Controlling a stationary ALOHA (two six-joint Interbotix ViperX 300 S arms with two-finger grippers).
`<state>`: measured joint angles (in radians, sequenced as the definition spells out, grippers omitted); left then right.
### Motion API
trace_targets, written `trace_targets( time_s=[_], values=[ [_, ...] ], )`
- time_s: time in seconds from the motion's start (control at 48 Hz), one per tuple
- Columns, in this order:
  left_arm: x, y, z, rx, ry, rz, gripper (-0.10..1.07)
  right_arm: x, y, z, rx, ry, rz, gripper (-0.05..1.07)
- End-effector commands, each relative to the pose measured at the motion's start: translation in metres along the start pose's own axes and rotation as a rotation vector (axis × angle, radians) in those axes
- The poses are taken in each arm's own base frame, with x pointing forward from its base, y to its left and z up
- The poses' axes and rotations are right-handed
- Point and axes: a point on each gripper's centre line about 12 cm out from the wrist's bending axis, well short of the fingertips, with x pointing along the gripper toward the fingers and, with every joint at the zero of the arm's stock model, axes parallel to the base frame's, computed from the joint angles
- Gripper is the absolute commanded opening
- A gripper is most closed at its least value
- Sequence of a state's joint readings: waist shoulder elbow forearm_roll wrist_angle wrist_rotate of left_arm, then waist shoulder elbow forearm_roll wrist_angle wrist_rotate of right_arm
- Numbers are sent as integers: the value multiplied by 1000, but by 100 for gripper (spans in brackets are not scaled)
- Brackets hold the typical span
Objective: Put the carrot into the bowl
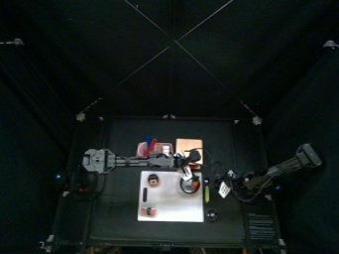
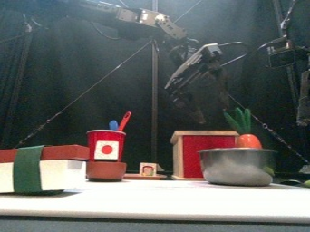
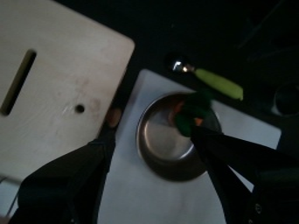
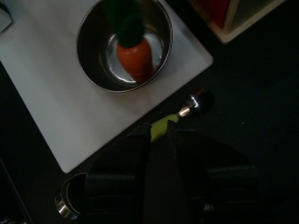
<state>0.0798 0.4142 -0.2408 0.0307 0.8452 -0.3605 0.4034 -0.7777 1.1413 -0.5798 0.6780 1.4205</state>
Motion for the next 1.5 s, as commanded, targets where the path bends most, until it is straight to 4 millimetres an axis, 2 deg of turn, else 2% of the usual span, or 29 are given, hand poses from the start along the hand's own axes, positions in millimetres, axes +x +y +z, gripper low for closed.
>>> trace_targets(
  time_s=[0.0,0.229,0.542,0.688,0.958,1.167,1.312,1.479],
  values=[
    [-33,-9,-3,31,-26,-4,100,-1,3,2,1,-3,9,65],
    [-54,-23,-41,18,18,-6,100,-1,3,2,11,1,9,65],
    [-49,-3,-111,-85,140,96,100,-2,4,4,20,-3,9,65],
    [-46,9,-136,-104,186,139,100,-2,4,5,20,-5,9,65],
    [-55,22,-145,-265,225,167,100,-1,3,10,41,-18,5,65],
    [-73,40,-147,-568,284,134,100,2,1,11,55,-16,-9,65],
    [-70,45,-139,-724,271,54,100,7,-3,12,65,-10,-38,65],
    [-53,44,-137,-929,261,-91,100,9,-5,13,76,-10,-56,65]
  ],
)
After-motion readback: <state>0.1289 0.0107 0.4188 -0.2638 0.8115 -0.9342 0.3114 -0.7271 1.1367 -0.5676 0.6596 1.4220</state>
